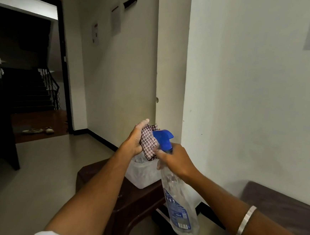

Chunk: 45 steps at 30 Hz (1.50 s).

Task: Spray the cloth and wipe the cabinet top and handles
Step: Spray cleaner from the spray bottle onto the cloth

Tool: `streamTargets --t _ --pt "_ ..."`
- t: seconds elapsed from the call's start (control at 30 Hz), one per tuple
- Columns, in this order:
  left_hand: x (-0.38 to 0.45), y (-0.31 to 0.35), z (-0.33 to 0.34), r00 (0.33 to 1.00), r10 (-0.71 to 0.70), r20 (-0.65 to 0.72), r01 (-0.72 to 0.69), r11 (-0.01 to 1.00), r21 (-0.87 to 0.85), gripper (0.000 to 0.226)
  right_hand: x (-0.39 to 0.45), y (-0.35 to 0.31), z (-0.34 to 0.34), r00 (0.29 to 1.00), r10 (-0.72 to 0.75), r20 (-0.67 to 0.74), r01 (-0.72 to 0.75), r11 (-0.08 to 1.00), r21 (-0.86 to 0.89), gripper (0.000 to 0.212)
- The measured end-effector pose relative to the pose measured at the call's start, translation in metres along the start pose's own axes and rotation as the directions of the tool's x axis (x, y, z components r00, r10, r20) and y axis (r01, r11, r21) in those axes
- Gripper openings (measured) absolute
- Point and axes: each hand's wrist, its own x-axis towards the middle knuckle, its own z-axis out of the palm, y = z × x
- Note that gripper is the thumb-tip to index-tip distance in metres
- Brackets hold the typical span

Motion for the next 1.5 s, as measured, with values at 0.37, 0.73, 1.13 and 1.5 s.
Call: streamTargets --t 0.37,0.73,1.13,1.5 --pt "0.000 0.000 0.006 1.000 0.017 0.000 -0.017 0.997 0.073 0.021 0.001 -0.006 -0.001 1.000 -0.019 -0.018 0.018 0.999 -0.039 0.016" --pt "-0.001 0.001 0.006 1.000 -0.006 0.029 0.004 0.998 0.068 0.018 0.006 0.000 -0.018 0.991 0.041 -0.131 -0.050 0.997 -0.065 0.022" --pt "-0.001 -0.001 0.014 0.998 -0.030 -0.053 0.035 0.994 0.106 0.049 0.002 0.007 -0.027 0.991 0.041 -0.126 -0.055 0.992 -0.110 0.027" --pt "-0.006 -0.002 0.012 0.999 0.034 -0.017 -0.034 0.999 -0.009 0.010 -0.008 0.019 -0.026 0.993 0.066 -0.099 -0.075 0.993 -0.096 0.014"
